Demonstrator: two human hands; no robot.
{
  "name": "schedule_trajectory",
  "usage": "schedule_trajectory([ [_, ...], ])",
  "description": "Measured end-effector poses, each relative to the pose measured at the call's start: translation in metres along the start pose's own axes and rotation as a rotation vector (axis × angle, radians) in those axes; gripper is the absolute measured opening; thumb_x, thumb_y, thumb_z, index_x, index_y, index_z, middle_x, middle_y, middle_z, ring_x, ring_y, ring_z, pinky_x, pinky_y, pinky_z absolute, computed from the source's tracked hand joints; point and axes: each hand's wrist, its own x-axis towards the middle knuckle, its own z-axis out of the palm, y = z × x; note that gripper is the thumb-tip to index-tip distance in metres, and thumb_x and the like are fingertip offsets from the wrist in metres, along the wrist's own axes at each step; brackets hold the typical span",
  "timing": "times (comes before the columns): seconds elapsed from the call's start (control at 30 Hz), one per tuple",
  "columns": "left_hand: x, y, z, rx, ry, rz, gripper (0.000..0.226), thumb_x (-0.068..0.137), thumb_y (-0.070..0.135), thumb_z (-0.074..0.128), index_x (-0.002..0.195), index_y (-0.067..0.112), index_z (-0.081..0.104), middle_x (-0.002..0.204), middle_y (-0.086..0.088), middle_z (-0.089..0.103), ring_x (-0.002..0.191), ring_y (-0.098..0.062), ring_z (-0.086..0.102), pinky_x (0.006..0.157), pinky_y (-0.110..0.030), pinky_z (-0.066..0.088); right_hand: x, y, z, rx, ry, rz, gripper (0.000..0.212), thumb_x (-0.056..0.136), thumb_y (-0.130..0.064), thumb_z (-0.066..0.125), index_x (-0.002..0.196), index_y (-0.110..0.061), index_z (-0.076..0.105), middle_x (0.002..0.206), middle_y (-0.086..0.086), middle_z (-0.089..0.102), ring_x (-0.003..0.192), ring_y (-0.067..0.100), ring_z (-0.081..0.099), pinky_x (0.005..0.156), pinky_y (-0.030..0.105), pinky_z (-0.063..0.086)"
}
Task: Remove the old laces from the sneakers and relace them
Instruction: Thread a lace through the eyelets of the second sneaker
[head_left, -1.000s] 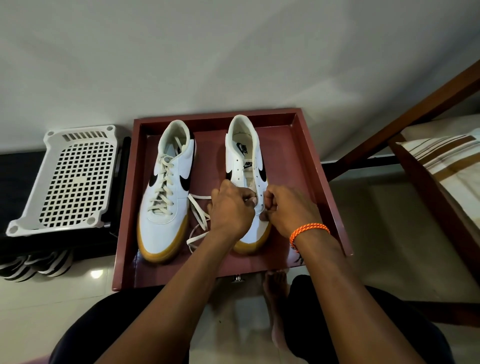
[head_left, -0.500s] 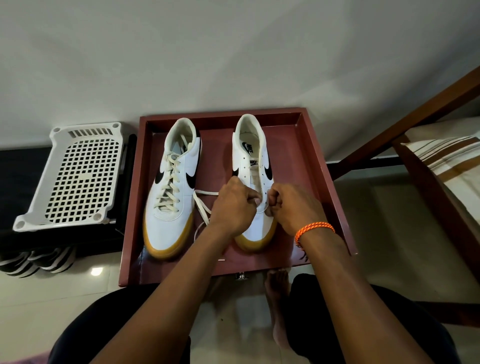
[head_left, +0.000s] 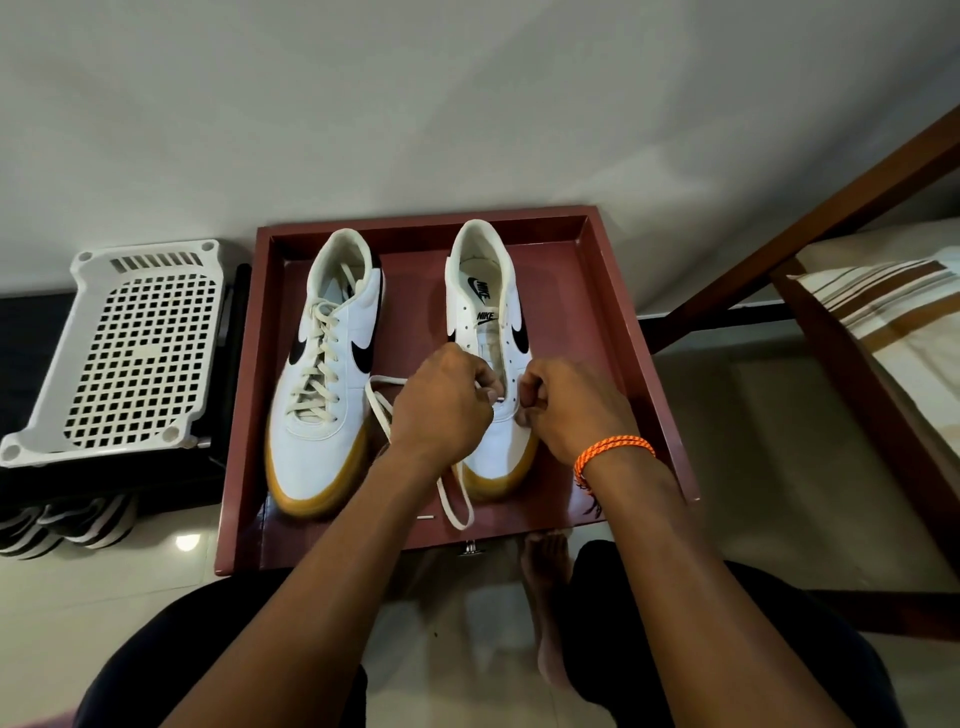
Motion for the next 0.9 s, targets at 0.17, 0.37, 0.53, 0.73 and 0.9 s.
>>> schedule_trajectory([
  [0.17, 0.0, 0.002, 0.015, -0.022, 0.046, -0.01, 0.015, 0.099, 0.013, 0.069, 0.087, 0.02, 0.076, 0.112, -0.002, 0.059, 0.098, -0.023, 0.064, 0.077, -0.04, 0.055, 0.001, 0.002, 0.0, 0.018, -0.014, 0.019, 0.023, 0.086, -0.018, 0.081, 0.076, -0.025, 0.062, 0.082, -0.006, 0.065, 0.083, 0.022, 0.066, 0.066, 0.029, 0.045],
  [0.37, -0.002, 0.007, 0.02, 0.136, 0.046, -0.004, 0.016, 0.102, 0.013, 0.06, 0.112, 0.012, 0.073, 0.118, -0.01, 0.044, 0.111, -0.033, 0.054, 0.091, -0.053, 0.055, 0.001, 0.003, 0.0, 0.038, -0.009, 0.013, 0.023, 0.087, -0.018, 0.082, 0.079, -0.028, 0.063, 0.093, -0.001, 0.071, 0.089, 0.024, 0.067, 0.072, 0.032, 0.053],
  [0.53, -0.004, 0.015, 0.021, 0.233, 0.049, -0.035, 0.018, 0.105, 0.017, 0.057, 0.118, 0.017, 0.07, 0.113, -0.003, 0.03, 0.119, -0.033, 0.045, 0.098, -0.051, 0.049, 0.0, 0.003, 0.002, 0.044, -0.007, 0.001, 0.024, 0.087, -0.016, 0.081, 0.079, -0.028, 0.061, 0.094, 0.002, 0.071, 0.089, 0.025, 0.068, 0.075, 0.036, 0.057],
  [0.73, -0.001, 0.015, 0.025, 0.216, 0.032, -0.057, 0.017, 0.106, 0.017, 0.055, 0.109, 0.015, 0.072, 0.111, -0.003, 0.03, 0.118, -0.034, 0.044, 0.096, -0.051, 0.047, -0.002, 0.003, 0.0, 0.039, -0.001, -0.019, 0.024, 0.087, -0.011, 0.078, 0.08, -0.026, 0.062, 0.091, 0.002, 0.071, 0.086, 0.025, 0.066, 0.071, 0.033, 0.054],
  [0.9, 0.003, 0.007, 0.025, 0.025, 0.085, -0.05, 0.009, 0.099, 0.018, 0.07, 0.099, 0.019, 0.079, 0.112, -0.004, 0.045, 0.111, -0.031, 0.056, 0.092, -0.054, 0.055, 0.001, 0.005, -0.001, 0.048, -0.032, 0.011, 0.029, 0.087, -0.012, 0.079, 0.072, -0.025, 0.058, 0.078, -0.004, 0.063, 0.08, 0.024, 0.065, 0.065, 0.029, 0.044],
])
